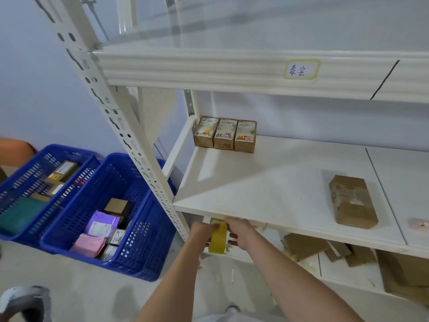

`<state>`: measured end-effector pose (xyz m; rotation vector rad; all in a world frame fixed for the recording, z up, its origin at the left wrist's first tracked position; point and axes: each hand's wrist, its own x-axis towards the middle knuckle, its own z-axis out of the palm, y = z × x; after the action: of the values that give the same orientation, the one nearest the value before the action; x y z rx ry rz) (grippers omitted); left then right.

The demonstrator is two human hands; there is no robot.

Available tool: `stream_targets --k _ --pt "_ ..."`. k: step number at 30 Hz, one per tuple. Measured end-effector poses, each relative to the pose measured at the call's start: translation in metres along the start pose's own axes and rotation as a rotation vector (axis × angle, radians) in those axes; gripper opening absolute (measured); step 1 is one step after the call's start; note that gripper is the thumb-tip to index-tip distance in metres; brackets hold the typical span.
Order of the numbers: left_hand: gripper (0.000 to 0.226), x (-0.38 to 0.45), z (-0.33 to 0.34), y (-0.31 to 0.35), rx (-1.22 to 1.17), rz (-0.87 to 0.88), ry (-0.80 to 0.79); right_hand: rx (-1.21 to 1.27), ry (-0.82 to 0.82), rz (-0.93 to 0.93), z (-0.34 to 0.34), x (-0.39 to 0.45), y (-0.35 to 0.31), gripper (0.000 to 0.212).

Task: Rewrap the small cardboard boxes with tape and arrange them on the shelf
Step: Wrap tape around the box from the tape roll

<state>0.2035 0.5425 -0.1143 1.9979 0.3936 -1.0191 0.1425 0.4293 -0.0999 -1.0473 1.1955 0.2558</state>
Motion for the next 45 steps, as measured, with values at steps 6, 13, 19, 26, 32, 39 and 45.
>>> stream_targets --k 6,13,19,26,32,39,45 --pt "0.041 -0.002 -0.014 0.002 -0.015 -0.063 -0.096 0.095 0.024 -0.032 0.006 0.007 0.005 0.027" --pt "0.038 -0.006 -0.024 0.004 -0.043 -0.101 -0.172 0.07 0.011 -0.061 0.014 0.002 0.005 0.039" --pt "0.03 -0.019 -0.025 0.023 0.011 -0.138 -0.185 0.065 0.049 -0.023 0.02 0.007 -0.013 0.039" --pt "0.035 -0.036 -0.042 0.046 0.064 -0.071 -0.198 0.011 0.046 -0.08 0.017 -0.015 -0.027 0.026" --pt "0.086 0.003 -0.036 0.058 0.192 0.095 -0.142 0.112 -0.103 -0.078 -0.017 -0.033 -0.051 0.013" --pt "0.061 -0.058 -0.003 0.108 0.566 0.259 -0.027 0.046 -0.204 -0.156 -0.083 -0.042 -0.076 0.008" --pt "0.061 -0.073 0.046 0.145 0.523 0.43 -0.144 0.115 -0.072 -0.264 -0.152 -0.051 -0.098 0.01"
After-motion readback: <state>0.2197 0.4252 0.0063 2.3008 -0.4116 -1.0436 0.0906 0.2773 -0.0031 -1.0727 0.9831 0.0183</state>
